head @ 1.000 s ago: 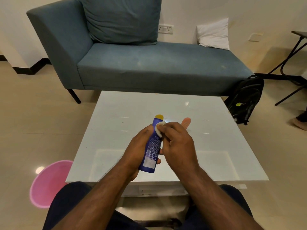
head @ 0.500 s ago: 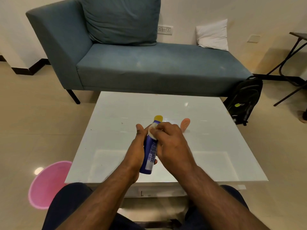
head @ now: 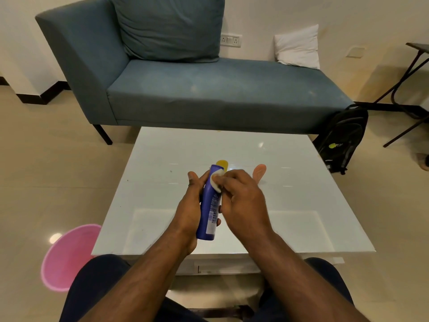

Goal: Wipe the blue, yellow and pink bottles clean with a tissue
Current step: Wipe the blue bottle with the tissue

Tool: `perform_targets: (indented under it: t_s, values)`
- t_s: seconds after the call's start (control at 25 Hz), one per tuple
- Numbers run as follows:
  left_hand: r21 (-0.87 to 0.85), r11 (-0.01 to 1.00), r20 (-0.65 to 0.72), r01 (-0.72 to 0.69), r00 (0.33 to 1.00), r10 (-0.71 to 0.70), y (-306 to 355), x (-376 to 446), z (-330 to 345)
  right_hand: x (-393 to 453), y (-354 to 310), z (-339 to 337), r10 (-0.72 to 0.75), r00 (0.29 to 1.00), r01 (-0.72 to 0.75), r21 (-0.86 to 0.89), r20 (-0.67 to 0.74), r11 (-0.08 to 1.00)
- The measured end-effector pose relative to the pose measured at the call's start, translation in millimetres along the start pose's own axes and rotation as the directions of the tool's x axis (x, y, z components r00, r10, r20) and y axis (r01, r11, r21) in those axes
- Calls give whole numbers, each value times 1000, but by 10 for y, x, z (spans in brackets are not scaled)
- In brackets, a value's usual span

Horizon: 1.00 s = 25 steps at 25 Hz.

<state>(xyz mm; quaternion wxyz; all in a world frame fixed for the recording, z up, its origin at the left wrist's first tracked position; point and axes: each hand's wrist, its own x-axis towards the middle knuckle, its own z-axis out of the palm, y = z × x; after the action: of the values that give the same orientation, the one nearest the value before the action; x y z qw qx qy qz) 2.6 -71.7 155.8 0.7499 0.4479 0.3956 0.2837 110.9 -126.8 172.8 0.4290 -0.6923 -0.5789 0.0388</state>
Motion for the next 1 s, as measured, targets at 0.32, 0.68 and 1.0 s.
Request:
perform_targets:
  t_s: [0.32,0.68,1.0]
  values:
    - [-84,996,-32,37,999,-40,4,-9,-5,-75,24,54,-74,997,76,-97,24,992]
    - [-185,982,-65,38,997,-51,33,40,-92,-203,-113,46,-155,982,168,-133,105,977]
    - [-283,958,11,52,999,-50,-15,85,-186,-146,-93,90,38,999,-38,24,-24,999]
